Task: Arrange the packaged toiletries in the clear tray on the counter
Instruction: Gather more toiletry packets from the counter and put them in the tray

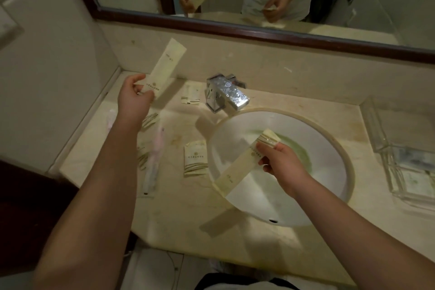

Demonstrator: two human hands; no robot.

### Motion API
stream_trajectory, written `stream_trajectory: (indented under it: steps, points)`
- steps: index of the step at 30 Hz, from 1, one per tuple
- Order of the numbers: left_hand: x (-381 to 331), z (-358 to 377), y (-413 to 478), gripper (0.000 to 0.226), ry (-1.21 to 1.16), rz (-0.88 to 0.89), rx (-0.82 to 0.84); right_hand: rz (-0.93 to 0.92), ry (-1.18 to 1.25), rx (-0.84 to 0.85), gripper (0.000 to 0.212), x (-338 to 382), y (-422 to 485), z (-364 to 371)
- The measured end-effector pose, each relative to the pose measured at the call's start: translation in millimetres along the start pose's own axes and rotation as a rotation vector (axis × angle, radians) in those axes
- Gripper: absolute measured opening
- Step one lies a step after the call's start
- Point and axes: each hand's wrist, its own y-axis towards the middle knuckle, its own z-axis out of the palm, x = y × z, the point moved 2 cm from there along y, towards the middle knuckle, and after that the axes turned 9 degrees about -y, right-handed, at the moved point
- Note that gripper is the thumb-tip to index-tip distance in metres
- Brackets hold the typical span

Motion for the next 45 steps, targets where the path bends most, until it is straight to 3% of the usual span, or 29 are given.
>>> stream_trajectory:
  steps: [7, 14, 18, 23, 27, 33, 36, 45]
  points:
    - [-28.5, 20.8, -41.0, 0.012, -0.114, -0.059, 0.201, 0.005, 0.094, -0.016, 0.011, 5.3, -12.3, -11.1]
    - [-50.5, 76.5, -141.4, 0.011, -0.284, -0.188, 0.516, -0.040, 0.206, -0.052, 0.010, -11.9, -37.9, -70.6]
    - [-50.2, 134.1, -207.4, 0.009, -0.394, -0.284, 0.613, -0.034, 0.291, -0.106, 0.012, -35.3, -58.6, -126.7]
    - [-45.0, 231.9, -293.3, 0.010, -0.563, -0.450, 0.535, 0.020, 0.400, -0.244, 0.018, -79.4, -94.9, -228.0]
    - [-34.8, 310.5, -368.0, 0.017, -0.611, -0.594, 0.573, 0.124, 0.525, -0.407, 0.021, -121.3, -124.5, -316.8]
    - [-31.1, 378.3, -430.0, 0.009, -0.587, -0.802, 0.530, 0.231, 0.608, -0.466, 0.018, -174.4, -156.7, -396.9]
    - [-28.5, 401.9, -440.8, 0.002, -0.500, -0.830, 0.493, 0.272, 0.667, -0.523, 0.016, -195.0, -160.6, -424.1]
    - [-18.6, 486.5, -455.7, 0.011, -0.441, -0.823, 0.469, 0.288, 0.789, -0.630, 0.013, -191.2, -136.5, -465.4]
